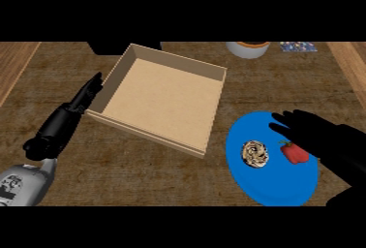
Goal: Pick the cupcake from the plate and place it in the cardboard box
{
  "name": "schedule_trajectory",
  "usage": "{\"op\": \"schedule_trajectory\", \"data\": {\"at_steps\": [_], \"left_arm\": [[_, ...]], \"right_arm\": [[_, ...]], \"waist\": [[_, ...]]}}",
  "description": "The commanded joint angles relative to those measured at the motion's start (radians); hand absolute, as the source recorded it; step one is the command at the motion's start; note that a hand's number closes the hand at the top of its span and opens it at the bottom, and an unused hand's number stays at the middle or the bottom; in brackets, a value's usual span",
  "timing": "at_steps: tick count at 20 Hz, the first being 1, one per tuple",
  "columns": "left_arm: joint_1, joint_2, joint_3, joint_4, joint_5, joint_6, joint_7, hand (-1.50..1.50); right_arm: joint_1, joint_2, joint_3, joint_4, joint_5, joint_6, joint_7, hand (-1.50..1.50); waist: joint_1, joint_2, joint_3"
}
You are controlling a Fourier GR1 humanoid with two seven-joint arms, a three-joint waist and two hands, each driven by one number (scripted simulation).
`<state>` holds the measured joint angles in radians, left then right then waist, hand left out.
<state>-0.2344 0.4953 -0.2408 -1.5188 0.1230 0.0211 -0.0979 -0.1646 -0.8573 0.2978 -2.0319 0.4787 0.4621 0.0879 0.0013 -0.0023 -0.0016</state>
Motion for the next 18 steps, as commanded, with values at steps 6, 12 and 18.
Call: {"op": "schedule_trajectory", "data": {"at_steps": [6,12,18], "left_arm": [[0.007,-0.020,0.055,-0.026,-0.027,-0.048,0.028,0.00],[0.006,-0.057,0.084,0.067,-0.090,-0.083,-0.068,0.00],[0.015,-0.116,0.110,0.032,-0.111,-0.096,-0.036,0.00]], "right_arm": [[0.004,0.195,0.168,-0.010,0.167,0.097,0.240,-1.50],[-0.037,0.303,0.204,0.030,0.255,0.156,0.308,-1.50],[-0.009,0.325,0.163,0.084,0.363,0.112,0.223,-1.50]], "waist": [[0.002,0.002,0.002],[-0.001,0.003,0.001],[-0.001,0.003,0.002]]}}
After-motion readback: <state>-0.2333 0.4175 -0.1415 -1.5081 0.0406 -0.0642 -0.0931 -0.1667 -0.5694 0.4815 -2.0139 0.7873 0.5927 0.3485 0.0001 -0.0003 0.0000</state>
